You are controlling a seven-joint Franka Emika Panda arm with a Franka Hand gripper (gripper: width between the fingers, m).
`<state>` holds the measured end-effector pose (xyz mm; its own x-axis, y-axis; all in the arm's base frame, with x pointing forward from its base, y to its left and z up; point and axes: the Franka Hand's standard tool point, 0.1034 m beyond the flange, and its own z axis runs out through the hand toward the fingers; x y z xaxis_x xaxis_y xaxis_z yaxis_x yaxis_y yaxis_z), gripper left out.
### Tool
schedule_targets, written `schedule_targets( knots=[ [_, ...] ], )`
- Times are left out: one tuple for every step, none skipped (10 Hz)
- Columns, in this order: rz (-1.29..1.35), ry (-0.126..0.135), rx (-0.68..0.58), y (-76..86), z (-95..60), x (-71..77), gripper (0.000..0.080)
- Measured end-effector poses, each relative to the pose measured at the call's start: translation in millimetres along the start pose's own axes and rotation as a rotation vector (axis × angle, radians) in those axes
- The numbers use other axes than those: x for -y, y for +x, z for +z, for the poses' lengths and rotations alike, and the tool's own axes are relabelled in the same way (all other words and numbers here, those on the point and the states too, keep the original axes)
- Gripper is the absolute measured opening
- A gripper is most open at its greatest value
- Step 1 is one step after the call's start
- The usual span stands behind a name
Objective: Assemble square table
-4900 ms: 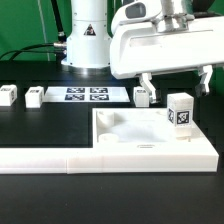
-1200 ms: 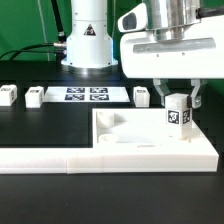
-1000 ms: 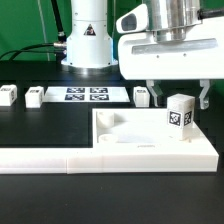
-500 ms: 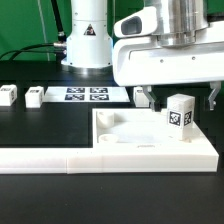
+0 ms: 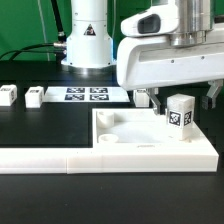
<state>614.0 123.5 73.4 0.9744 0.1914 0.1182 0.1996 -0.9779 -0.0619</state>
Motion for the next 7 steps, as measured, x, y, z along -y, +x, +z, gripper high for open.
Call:
schedule_targets(
  knots=[
    [-0.09,-0.004,0.003,0.5,-0.6,-1.9,0.0649],
    [-0.158,-0.006,0.001,1.6,-1.6,-2.5,0.0649],
    [-0.246,-0.011,0.001,2.1,-2.6,-2.9,0.0649],
    [-0.321,-0.012,0.002,2.2,-2.6,-3.7,0.0649],
    [-0.398,-0.015,0.0,2.2,-2.5,-4.0,0.0649],
    [-0.453,-0.015,0.0,2.1,-2.4,-4.6,0.0649],
    [-0.453,-0.015,0.001,2.0,-2.3,-5.7,0.0623]
  ],
)
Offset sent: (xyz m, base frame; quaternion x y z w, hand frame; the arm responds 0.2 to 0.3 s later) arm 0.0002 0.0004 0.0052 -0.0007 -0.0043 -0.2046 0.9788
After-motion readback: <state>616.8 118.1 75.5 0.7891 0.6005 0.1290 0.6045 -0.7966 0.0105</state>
